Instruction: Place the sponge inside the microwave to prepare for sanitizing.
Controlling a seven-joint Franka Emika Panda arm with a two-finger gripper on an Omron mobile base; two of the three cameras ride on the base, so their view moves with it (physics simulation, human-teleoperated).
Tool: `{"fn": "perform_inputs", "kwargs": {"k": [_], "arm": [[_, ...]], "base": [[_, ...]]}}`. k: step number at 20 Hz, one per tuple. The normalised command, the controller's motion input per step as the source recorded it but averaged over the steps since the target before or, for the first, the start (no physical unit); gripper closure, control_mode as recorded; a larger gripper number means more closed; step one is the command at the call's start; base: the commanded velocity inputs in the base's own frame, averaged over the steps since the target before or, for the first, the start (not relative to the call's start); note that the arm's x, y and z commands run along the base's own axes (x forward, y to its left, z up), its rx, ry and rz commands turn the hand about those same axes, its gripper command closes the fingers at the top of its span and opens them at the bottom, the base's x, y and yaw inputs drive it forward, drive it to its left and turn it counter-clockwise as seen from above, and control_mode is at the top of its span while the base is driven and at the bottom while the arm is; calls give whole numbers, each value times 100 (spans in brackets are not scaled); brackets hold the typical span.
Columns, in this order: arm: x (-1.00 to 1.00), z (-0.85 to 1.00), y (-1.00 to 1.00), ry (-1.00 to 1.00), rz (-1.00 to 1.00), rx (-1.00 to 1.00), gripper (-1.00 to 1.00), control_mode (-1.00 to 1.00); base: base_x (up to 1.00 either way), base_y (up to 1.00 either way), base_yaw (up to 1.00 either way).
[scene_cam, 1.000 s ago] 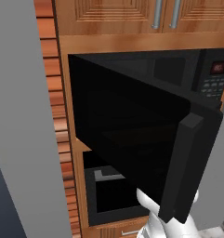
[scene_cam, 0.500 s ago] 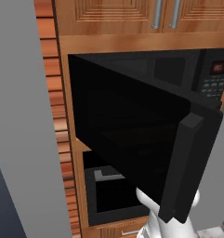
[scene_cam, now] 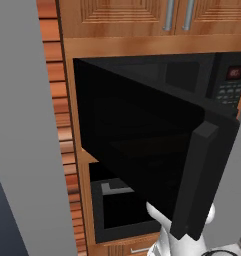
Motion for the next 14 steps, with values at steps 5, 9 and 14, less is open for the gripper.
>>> {"fn": "perform_inputs", "kwargs": {"k": [5,9,14], "arm": [[30,12,33,6,-4,-18,-100,-100],[18,0,24,1,-6,-10,-100,-100],[4,0,51,3,-5,-6,-100,-100]], "base": [[0,0,0],[0,0,0],[0,0,0]]}}
